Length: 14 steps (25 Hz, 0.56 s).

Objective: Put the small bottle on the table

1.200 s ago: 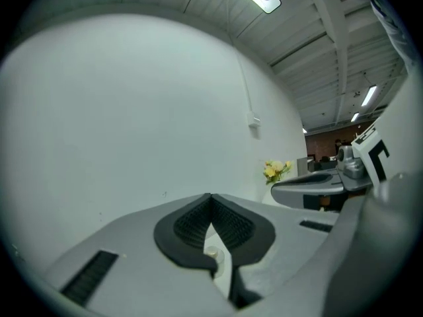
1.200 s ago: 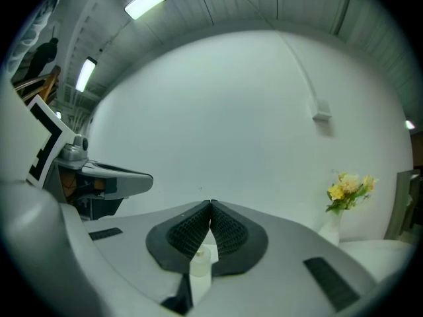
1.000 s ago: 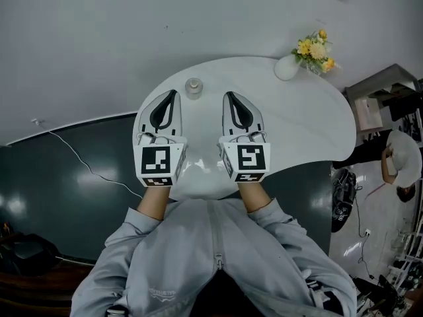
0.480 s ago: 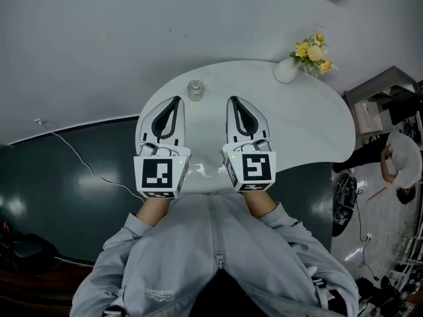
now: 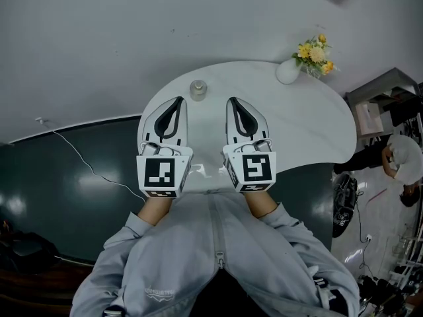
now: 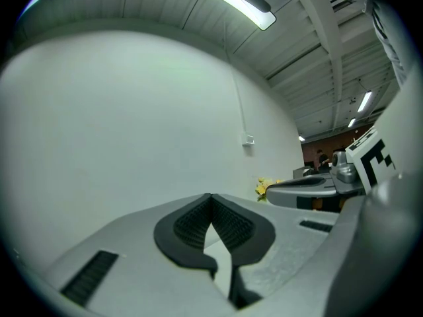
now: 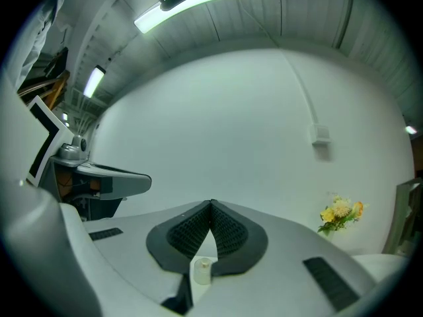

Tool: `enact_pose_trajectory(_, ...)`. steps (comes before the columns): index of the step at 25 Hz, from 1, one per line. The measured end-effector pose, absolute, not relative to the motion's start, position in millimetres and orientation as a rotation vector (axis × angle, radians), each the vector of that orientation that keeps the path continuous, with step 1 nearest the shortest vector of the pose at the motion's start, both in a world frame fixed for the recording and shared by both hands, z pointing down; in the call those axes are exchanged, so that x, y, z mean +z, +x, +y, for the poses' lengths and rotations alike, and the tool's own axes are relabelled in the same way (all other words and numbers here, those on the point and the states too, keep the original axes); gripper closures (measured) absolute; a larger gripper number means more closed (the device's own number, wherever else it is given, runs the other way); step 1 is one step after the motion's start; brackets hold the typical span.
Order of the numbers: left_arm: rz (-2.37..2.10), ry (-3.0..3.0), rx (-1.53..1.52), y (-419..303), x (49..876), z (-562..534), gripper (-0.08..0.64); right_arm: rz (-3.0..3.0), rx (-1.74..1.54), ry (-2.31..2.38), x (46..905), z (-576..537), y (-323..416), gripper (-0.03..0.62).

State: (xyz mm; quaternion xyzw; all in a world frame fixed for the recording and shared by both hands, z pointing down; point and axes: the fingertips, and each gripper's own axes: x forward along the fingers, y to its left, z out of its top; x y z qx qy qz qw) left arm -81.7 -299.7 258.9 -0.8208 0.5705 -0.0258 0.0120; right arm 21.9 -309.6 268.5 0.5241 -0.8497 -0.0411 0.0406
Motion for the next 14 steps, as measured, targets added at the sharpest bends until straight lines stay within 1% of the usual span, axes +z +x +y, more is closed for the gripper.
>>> enact_pose_trajectory(14,1.774,-2.576,-0.065,-82.8,263.9,-303.2,0.554,-2.599,-0.131,1.613,269.3,-315.5,18.3,0.566)
